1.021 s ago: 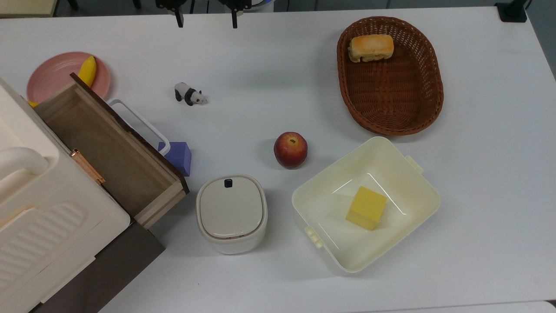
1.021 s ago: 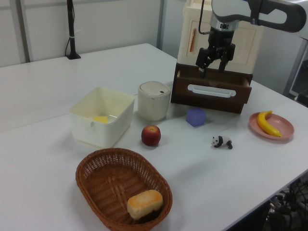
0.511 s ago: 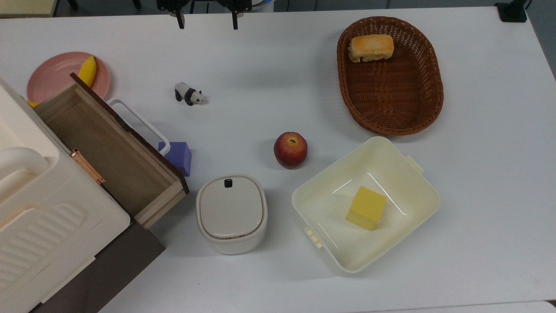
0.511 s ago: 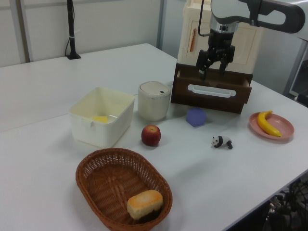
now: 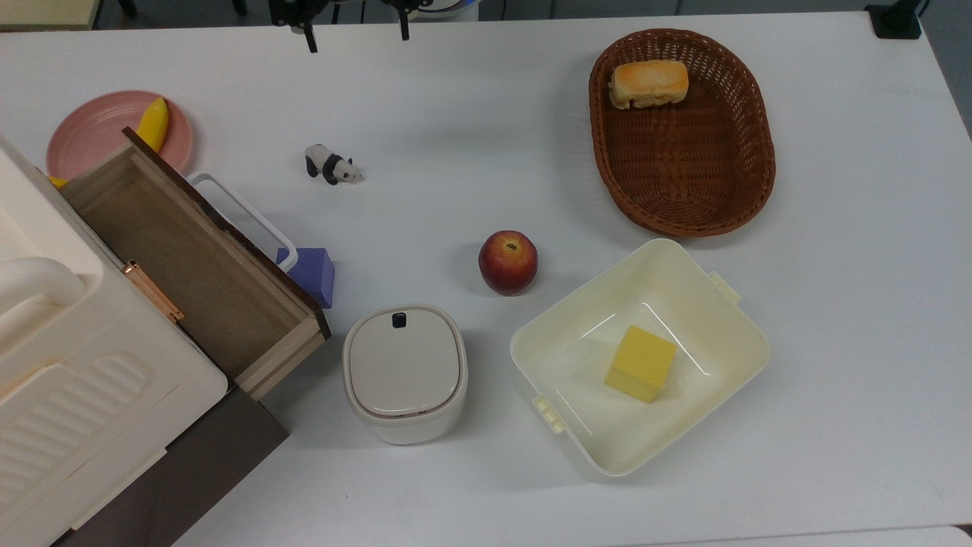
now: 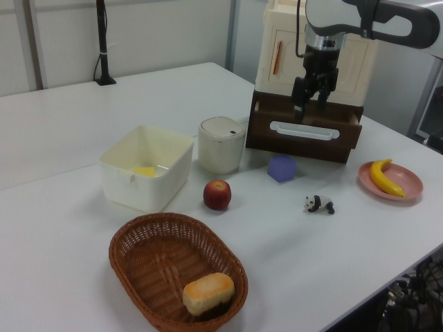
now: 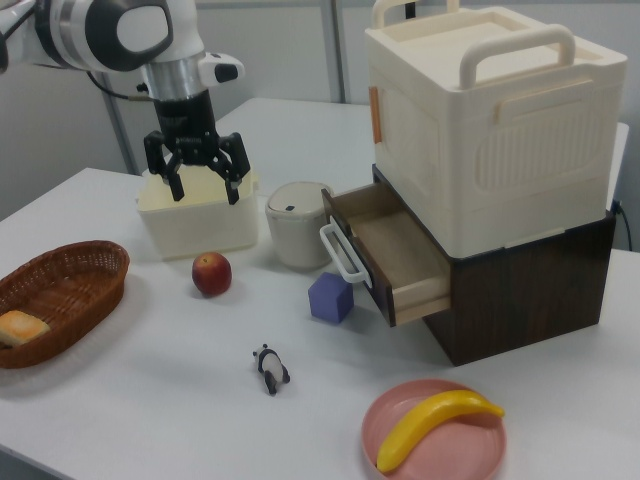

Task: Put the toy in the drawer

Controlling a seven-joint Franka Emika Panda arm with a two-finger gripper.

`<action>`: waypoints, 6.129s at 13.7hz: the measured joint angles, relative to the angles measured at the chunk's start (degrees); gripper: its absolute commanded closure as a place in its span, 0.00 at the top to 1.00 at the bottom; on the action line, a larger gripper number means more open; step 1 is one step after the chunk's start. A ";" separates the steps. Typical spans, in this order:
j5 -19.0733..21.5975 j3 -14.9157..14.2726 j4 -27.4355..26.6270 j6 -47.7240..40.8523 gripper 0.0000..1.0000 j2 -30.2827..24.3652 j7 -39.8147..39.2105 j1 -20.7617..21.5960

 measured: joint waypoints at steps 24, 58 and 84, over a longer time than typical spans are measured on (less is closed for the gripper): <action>-18.61 6.61 -20.72 20.64 1.00 12.07 -28.49 -10.08; -6.22 7.90 1.13 22.20 0.00 15.56 -12.66 -8.98; 3.25 -2.96 8.31 33.72 0.00 20.57 -1.97 -12.86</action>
